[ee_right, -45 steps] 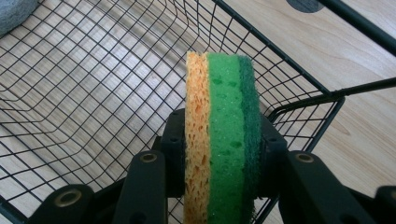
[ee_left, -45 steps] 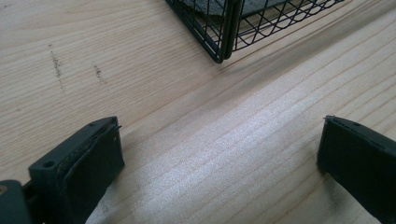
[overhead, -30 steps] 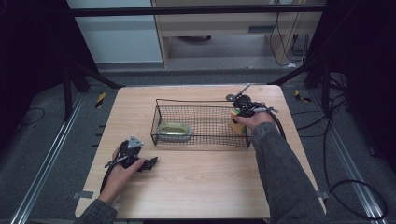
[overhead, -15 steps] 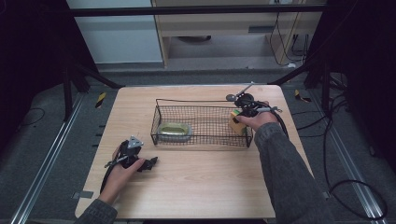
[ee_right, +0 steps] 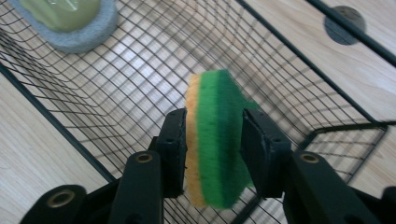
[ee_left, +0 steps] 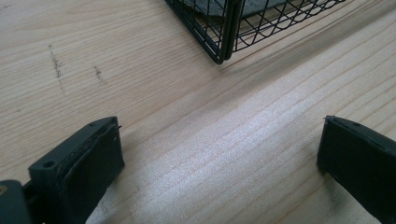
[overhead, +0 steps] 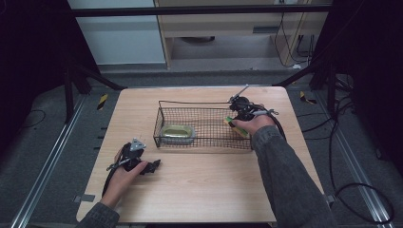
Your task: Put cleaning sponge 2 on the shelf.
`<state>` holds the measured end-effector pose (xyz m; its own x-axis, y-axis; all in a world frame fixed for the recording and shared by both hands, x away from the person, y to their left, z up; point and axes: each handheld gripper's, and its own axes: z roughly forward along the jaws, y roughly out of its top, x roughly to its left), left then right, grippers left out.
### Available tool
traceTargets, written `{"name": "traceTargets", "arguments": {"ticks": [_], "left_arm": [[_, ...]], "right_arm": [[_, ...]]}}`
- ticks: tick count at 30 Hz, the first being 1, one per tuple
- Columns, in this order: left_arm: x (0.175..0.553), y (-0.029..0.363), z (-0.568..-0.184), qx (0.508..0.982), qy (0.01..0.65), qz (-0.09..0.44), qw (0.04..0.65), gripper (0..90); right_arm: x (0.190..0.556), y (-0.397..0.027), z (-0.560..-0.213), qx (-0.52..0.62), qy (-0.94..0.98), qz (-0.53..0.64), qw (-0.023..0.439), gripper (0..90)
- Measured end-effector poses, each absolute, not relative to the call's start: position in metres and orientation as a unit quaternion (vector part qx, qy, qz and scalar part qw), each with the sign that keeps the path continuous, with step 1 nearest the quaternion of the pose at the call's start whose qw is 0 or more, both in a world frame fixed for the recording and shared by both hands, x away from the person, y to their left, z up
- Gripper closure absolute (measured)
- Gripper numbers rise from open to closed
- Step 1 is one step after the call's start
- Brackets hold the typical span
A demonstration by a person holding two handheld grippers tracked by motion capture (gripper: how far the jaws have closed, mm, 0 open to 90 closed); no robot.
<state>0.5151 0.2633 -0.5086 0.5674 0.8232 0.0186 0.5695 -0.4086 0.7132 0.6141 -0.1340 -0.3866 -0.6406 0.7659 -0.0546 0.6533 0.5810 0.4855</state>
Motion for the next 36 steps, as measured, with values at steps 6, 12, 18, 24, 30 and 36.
{"name": "traceTargets", "arguments": {"ticks": [6,12,18,24,30,36], "left_arm": [[0.515,0.263,-0.509,0.818,0.425,0.188,0.338,0.0],[0.515,0.263,-0.509,0.818,0.426,0.187,0.339,0.0],[0.515,0.263,-0.509,0.818,0.426,0.187,0.339,0.0],[0.515,0.263,-0.508,0.819,0.425,0.187,0.338,0.0],[0.516,0.263,-0.508,0.819,0.424,0.187,0.337,0.0],[0.515,0.263,-0.509,0.819,0.425,0.186,0.338,0.0]], "right_arm": [[0.615,-0.118,-0.394,0.392,0.888,0.21,0.119,54.3],[0.612,-0.113,-0.394,0.393,0.886,0.214,0.12,43.0],[0.609,-0.121,-0.388,0.399,0.88,0.224,0.128,38.9],[0.604,-0.139,-0.382,0.413,0.867,0.237,0.146,31.7],[0.595,-0.168,-0.38,0.45,0.836,0.261,0.175,15.1],[0.58,-0.199,-0.382,0.486,0.801,0.285,0.204,8.1]]}}
